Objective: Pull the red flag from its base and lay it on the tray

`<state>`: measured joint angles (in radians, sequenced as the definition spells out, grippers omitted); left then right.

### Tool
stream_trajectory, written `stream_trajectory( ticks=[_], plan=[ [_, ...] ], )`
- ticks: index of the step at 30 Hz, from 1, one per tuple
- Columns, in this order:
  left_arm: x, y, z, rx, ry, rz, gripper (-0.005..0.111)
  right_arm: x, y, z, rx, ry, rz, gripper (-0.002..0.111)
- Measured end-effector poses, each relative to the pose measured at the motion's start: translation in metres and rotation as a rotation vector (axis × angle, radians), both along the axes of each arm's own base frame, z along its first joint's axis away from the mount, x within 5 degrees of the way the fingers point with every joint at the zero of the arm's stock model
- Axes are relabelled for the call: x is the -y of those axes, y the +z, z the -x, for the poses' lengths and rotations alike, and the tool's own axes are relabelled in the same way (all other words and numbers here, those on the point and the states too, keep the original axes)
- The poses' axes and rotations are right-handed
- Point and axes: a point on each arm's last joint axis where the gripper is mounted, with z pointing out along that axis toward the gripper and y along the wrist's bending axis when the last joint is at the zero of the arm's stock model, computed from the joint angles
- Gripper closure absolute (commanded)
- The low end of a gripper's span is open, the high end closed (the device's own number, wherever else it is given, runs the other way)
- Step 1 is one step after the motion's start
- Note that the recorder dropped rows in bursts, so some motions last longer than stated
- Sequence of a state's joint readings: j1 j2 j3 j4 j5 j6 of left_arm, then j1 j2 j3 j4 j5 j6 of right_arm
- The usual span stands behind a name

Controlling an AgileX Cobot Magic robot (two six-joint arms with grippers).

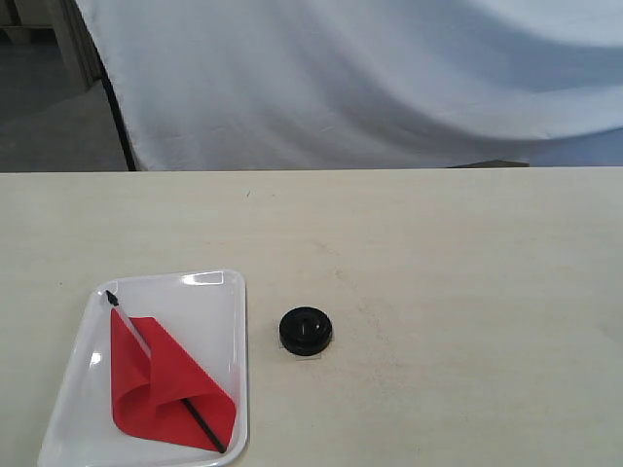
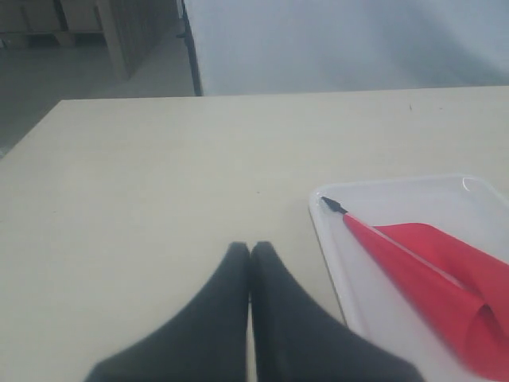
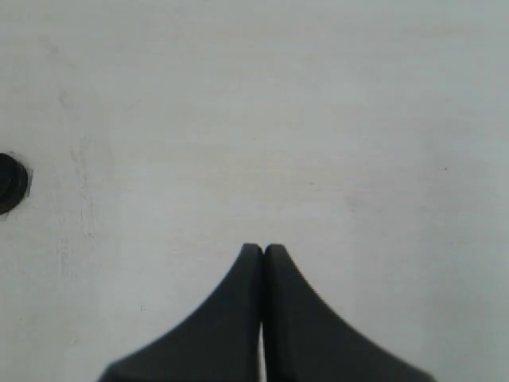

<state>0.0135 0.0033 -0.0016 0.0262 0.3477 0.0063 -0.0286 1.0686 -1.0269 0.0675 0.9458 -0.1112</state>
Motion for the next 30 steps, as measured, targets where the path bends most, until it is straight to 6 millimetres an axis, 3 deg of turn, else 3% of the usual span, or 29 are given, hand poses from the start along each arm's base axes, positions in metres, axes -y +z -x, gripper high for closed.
stream_trajectory(
  ticks=[10,16,22,30],
  plan=[
    [0.0,0.0,0.0,0.0,0.0,0.0,0.107,-0.003,0.035,0.124,0.436,0.035,0.057,0.109],
    [0.0,0.0,0.0,0.0,0.0,0.0,0.107,-0.005,0.018,0.186,0.618,0.037,0.072,0.109],
    [0.0,0.0,0.0,0.0,0.0,0.0,0.107,-0.006,-0.015,0.222,0.698,0.036,0.085,0.109],
    [0.0,0.0,0.0,0.0,0.0,0.0,0.107,-0.006,-0.03,0.217,0.701,0.031,0.077,0.109]
  ],
)
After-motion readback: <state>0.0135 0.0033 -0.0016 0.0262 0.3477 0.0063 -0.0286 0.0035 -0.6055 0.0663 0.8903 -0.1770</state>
